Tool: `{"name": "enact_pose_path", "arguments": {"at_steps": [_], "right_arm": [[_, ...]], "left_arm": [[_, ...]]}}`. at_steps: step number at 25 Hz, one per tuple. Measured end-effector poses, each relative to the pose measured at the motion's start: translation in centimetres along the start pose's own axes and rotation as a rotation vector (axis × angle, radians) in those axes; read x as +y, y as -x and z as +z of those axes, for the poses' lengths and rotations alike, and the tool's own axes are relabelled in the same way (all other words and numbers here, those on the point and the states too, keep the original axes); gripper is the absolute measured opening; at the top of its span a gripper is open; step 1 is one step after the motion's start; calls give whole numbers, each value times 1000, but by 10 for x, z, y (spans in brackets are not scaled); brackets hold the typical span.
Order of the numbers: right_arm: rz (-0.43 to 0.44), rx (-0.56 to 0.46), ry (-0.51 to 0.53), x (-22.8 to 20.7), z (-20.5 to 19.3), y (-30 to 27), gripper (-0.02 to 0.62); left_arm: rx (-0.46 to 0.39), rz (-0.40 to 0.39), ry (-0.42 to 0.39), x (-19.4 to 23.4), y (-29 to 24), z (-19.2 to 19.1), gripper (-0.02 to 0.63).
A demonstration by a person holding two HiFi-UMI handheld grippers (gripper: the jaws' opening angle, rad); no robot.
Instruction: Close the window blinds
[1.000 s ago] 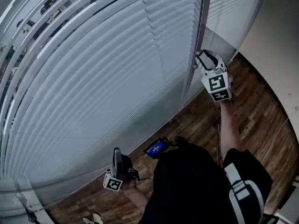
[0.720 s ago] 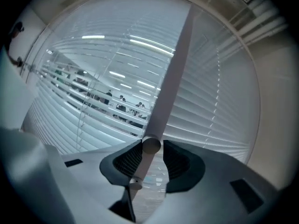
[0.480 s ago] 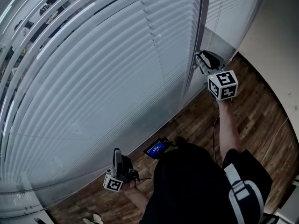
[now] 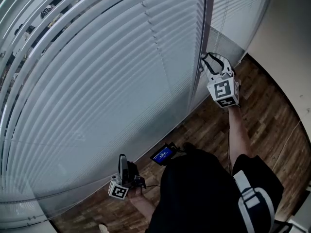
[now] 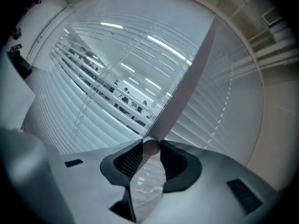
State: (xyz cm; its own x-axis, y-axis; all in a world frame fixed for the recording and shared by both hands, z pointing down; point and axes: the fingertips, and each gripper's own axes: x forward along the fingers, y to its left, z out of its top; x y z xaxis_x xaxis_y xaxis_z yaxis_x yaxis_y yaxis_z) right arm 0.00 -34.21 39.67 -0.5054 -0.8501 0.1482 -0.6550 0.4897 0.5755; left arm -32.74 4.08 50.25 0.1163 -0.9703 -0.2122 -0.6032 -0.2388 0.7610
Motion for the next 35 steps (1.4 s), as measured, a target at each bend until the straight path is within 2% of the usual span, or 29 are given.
{"name": "enact_pose_path", "arguments": {"at_steps": [9,11,18,24,26,28,32,35], "right_arm": [[-33,33,154,-1,-1,0,126],[-32,35,156,-1,-1,-1,126],[-7,36,51,-2,3,1,126],[31,25,-129,-4,2,2,126],[41,22,-152,-4,2,2,126],[16,34,-53,-4,5,4,126],[-88,92,375,2,3,2,126],[-125,131,603,3,-2,0,126]], "left_arm": [[13,-3,0,-2,-6,-1,55],[9,-11,3,-3,-7,0,56],[8,-14,1,-3,-6,3,55],[10,-14,11,-6,-7,0,55],[12,-15,7,-5,-7,-1,55],[17,-19,1,-2,-6,-3,55],[23,-10,11,-1,-10,-7,55],[26,-10,10,-5,-12,-5,55]]}}
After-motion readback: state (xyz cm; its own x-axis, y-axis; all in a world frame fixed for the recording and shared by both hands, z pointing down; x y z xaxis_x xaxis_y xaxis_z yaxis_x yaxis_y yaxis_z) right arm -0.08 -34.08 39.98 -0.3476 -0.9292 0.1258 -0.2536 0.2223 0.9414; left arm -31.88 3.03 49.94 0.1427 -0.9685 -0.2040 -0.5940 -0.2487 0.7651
